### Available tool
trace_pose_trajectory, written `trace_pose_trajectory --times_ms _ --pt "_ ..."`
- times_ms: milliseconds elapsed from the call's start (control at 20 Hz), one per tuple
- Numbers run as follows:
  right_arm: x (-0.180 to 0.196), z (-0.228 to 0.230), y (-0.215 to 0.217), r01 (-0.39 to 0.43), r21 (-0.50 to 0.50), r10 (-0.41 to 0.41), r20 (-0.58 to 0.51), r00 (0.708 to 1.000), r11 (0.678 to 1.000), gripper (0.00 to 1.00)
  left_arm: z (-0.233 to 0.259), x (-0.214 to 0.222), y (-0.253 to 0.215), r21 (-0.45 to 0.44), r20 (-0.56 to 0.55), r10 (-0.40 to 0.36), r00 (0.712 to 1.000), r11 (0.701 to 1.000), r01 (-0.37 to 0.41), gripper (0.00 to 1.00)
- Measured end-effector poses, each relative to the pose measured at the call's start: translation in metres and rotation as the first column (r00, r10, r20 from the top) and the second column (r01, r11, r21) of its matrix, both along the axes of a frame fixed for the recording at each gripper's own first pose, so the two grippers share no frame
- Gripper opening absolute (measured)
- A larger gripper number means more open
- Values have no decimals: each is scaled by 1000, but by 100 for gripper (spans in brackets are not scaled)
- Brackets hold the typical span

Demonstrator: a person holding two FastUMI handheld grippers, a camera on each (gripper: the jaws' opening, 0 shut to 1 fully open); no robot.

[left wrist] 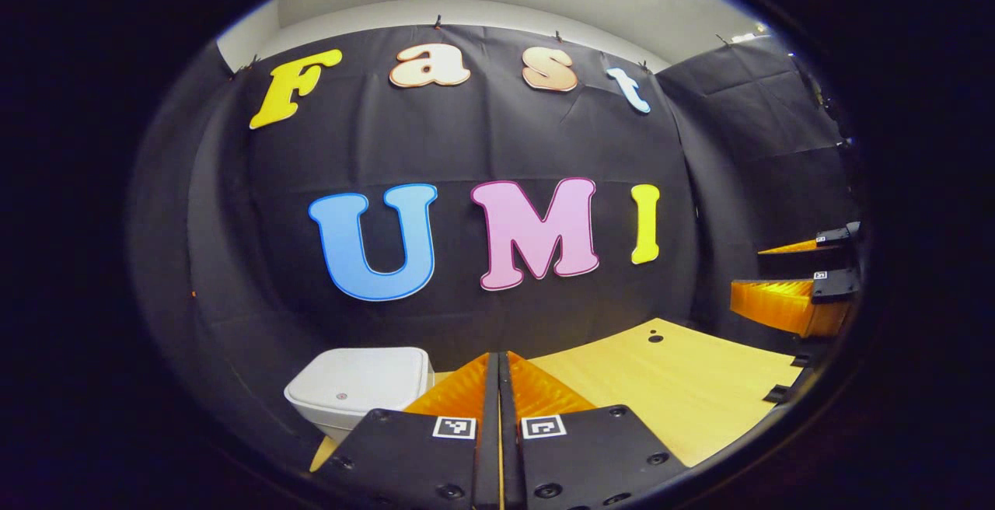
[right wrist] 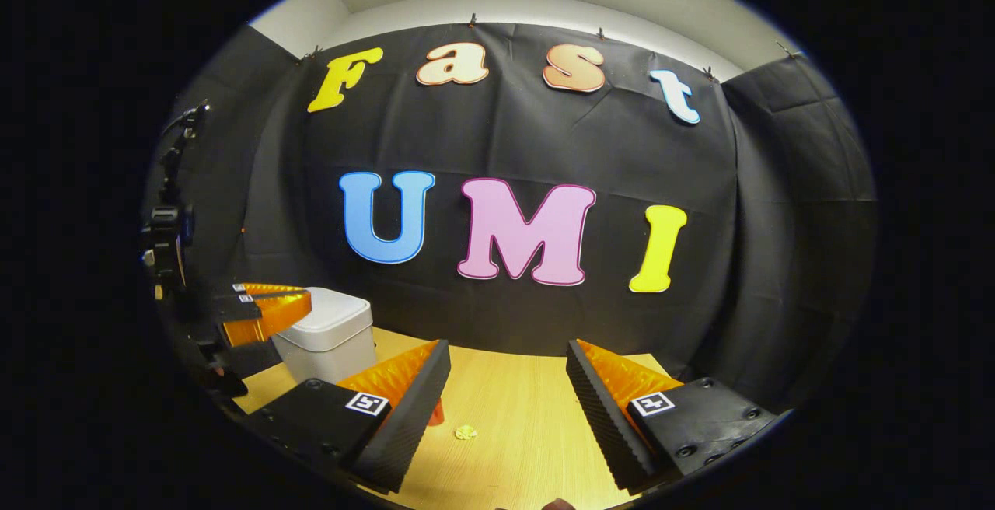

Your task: Press the lid of the desktop garbage bin to open it, pick up the crumpled paper on the desktop and throw it into the bin, then pick up the pop can on the desktop and drop it into the bin, and finally close the garbage bin lid.

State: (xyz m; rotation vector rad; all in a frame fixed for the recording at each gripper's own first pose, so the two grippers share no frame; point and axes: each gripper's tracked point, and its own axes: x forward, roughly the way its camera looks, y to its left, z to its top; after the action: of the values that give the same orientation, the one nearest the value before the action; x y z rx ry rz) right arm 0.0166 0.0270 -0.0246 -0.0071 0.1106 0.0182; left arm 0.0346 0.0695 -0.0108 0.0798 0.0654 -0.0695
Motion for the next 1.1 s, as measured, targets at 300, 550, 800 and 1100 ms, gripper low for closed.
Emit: trace_pose_trajectory --times_ms 300,550,800,1100 --pt "-9 -6 11 -10 17 10 -14 1000 1000 96 -10 42 112 -30 -125 140 982 989 -144 6" --pt "-11 -4 17 -24 19 24 -16 1000 1000 96 -60 68 162 5 -277 184 943 982 -190 6" --pt "-17 -7 13 -16 1 16 -25 1000 1000 96 -105 80 180 -6 -395 187 899 979 -206 6" --pt "-22 -14 7 2 -26 -3 -37 999 1000 96 -125 78 183 12 -417 255 872 961 -275 7"
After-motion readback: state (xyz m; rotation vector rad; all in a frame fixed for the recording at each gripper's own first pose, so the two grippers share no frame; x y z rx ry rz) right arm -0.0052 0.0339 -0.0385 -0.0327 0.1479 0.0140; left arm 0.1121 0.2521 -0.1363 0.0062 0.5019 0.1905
